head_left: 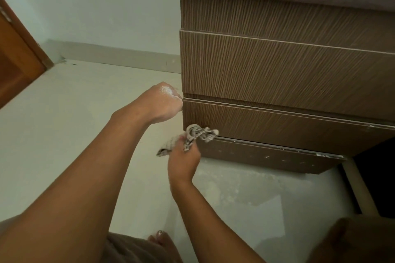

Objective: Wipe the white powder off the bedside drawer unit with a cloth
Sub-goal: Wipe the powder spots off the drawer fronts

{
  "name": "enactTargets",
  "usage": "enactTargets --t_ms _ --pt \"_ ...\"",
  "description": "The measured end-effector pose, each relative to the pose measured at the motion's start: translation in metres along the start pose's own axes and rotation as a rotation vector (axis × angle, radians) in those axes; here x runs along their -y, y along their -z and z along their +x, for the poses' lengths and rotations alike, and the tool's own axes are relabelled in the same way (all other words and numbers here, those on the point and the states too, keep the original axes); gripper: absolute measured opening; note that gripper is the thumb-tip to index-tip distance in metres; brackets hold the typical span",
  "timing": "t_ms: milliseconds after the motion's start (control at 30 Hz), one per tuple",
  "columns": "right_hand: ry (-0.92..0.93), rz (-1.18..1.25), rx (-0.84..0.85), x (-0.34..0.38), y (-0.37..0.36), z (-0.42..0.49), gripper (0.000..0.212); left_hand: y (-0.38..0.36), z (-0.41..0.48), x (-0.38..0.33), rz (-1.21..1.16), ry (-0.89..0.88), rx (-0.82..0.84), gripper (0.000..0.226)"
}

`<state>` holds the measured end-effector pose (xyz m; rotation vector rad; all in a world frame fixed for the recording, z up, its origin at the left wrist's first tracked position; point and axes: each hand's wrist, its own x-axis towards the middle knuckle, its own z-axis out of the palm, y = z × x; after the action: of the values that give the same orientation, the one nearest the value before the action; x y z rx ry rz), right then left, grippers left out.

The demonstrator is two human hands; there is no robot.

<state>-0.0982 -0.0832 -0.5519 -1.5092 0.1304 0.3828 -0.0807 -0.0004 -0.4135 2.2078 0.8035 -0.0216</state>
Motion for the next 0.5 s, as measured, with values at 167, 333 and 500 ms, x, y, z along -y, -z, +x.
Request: enactTargets --t_ms 167,333,500 --pt "0.025 -0.127 0.453 -0.006 0.032 -0.004 0.023 -0.001 0.003 0.007 -0.051 -0.005 -0.033 0.024" --pt "-0.102 -0.148 0.466 -0.001 0.08 0.02 0.014 -0.014 0.001 0.015 -0.094 0.004 -0.1 0.037" --pt "-0.354 0.162 0.408 -0.005 0.131 0.035 0.022 -0.054 -0.01 0.023 -0.163 0.045 -0.163 0.042"
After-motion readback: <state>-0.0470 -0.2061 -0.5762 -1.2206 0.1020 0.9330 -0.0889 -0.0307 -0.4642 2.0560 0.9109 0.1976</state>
